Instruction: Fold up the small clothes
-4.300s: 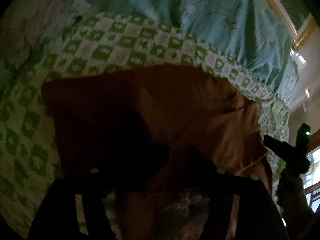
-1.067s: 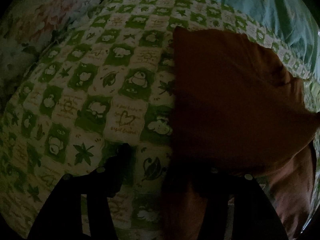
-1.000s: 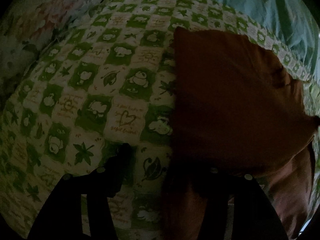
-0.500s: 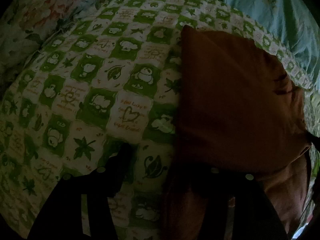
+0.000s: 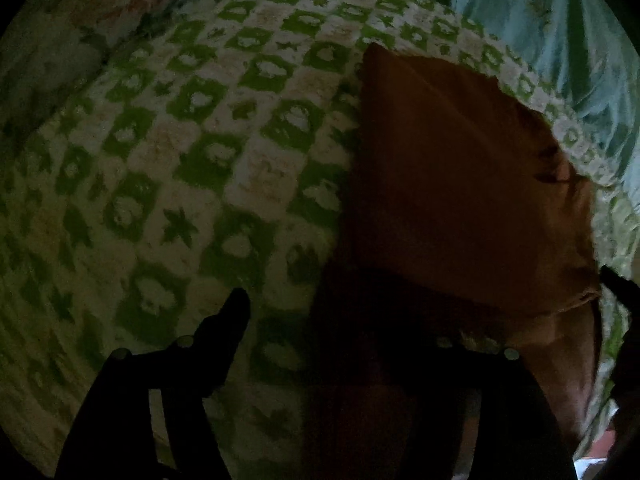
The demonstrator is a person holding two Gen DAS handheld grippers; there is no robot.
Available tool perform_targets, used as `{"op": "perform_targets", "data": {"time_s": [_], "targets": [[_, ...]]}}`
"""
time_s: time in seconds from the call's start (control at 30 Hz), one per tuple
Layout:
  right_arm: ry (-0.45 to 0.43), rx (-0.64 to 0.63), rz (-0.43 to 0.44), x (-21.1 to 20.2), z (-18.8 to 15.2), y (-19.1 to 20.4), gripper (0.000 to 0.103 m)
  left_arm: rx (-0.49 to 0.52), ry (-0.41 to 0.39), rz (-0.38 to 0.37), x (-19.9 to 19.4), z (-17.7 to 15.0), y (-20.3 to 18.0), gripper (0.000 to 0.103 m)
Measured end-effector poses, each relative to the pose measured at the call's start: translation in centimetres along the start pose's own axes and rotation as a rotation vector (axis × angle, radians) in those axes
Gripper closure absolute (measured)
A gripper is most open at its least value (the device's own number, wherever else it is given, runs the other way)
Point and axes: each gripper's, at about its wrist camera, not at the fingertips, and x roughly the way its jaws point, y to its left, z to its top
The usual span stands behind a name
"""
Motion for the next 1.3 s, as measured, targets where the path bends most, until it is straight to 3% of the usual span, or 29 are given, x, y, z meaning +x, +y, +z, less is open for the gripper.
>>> {"op": "perform_targets", "data": {"time_s": [0.17,0.27,0.47,0.73,1.0,1.17,1.23,1.3], "targets": [[-0.068,0.082,0.028,-3.9,-2.9,0.2,0.052,0.065,0.012,-0.053,-3.6,-3.1,-2.5,0.034],[-0.061,0.072,0.038,-5.4,-4.9,0.8,0.052,0.094,-0.002,-0.076,-5.7,-5.3,-1.9,0.029],[-0.068,0.07,0.079,-8.7,-9.2,1.3,0.052,0.131,0.032,-0.1,-10.6,-13.1,-1.8,0.028],[-0.046,0.096,0.092,-10.9,-14.9,0.7,0.051,0.074,0.119,-0.138,-17.0,-21.2,-2.0,0.029],[-0.039,0.109,0.104,-12.7,-17.8,-0.5,0.051,0.069,0.205,-0.212,-23.2,-28.1,-6.7,0.028],[-0.031,0.119,0.11,-14.1,-19.8,-2.2,0.051,0.068,0.222,-0.25,-25.8,-29.8,-8.1,0.026],[-0.025,0.129,0.109,-14.5,-20.9,-3.3,0.051,0.042,0.237,-0.311,-27.0,-30.3,-8.7,0.031],[-0.009,0.14,0.098,-14.7,-22.1,-4.3,0.051,0.03,0.269,-0.35,-27.7,-30.6,-9.3,0.044]]}}
